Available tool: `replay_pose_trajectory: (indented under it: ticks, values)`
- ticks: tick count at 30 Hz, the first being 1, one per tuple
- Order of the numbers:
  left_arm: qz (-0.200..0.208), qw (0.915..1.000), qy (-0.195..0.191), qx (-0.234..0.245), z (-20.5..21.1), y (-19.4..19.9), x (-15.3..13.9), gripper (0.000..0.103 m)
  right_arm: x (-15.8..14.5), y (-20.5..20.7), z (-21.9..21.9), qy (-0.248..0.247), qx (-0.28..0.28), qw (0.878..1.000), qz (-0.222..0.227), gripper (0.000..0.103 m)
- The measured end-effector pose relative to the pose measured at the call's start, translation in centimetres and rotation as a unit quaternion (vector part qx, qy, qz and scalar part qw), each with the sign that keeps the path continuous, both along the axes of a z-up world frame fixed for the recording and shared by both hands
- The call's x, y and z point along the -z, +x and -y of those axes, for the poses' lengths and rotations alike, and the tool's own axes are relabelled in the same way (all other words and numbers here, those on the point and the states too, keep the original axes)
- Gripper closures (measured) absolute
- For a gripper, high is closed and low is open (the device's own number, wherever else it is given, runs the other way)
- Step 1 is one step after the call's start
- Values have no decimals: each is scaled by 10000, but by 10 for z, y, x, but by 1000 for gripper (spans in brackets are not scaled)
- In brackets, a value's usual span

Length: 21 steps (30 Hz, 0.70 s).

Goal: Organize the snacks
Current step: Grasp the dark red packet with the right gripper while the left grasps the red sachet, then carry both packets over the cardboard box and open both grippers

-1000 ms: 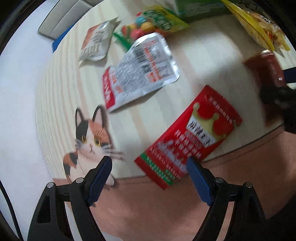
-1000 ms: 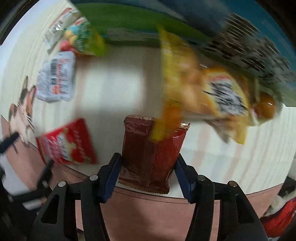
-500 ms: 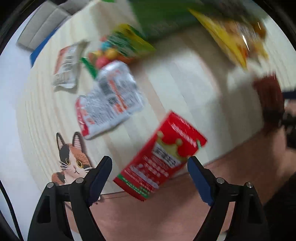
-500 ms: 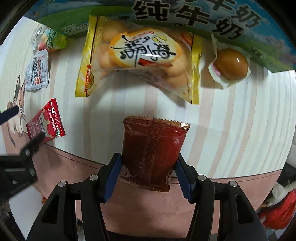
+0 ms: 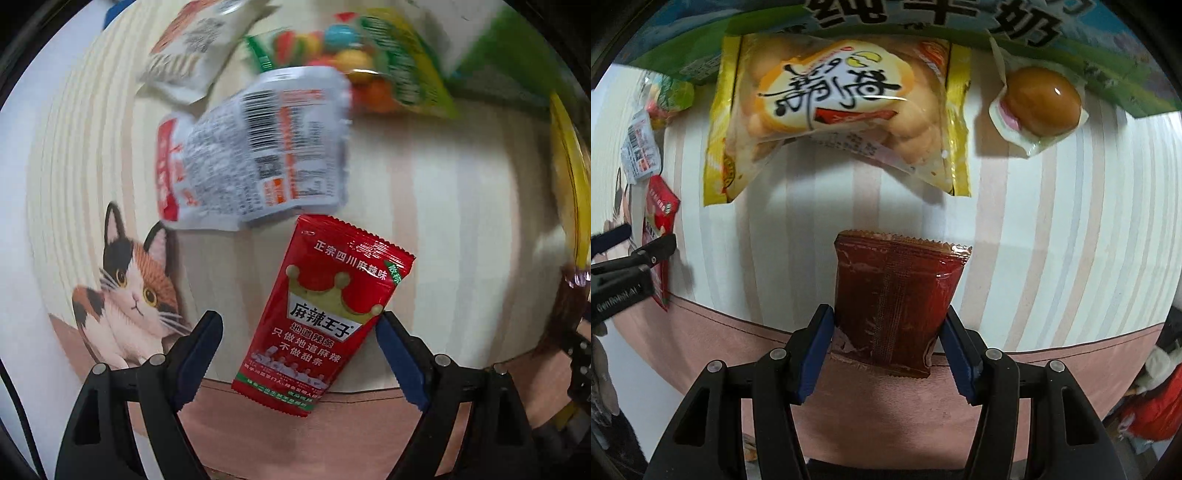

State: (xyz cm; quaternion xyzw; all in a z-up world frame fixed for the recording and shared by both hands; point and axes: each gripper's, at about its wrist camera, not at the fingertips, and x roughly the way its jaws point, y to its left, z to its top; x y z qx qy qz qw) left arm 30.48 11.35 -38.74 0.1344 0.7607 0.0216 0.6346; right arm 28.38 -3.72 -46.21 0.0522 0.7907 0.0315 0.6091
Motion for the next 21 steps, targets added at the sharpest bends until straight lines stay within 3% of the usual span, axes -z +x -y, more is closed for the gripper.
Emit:
replay_pose_trajectory:
  ticks: [4,5,6,12,15,21]
  values:
    - [55,9998,-155,-95,-6,-6,-2,24,1,0,0,-127,-122,9997,141,42]
    - [50,9994,-278,-194,-16,-12,-3,39,0,0,0,-166,-194,9994,218,42]
    - [17,9986,-391,-344,-21,-17,-4,45,-1,-1,0,-176,-249,9992,274,43]
    - [-166,9901,-521,-1291,-30,-43,-1,46,-2,-8,18,-80,-480,9984,275,44]
    - [-479,9794,-893,-1744,-32,-58,3,46,-1,-13,35,-56,-525,9984,192,44]
    - [-644,9896,-781,-1020,-6,-71,3,44,5,-12,58,137,-365,9992,-13,41]
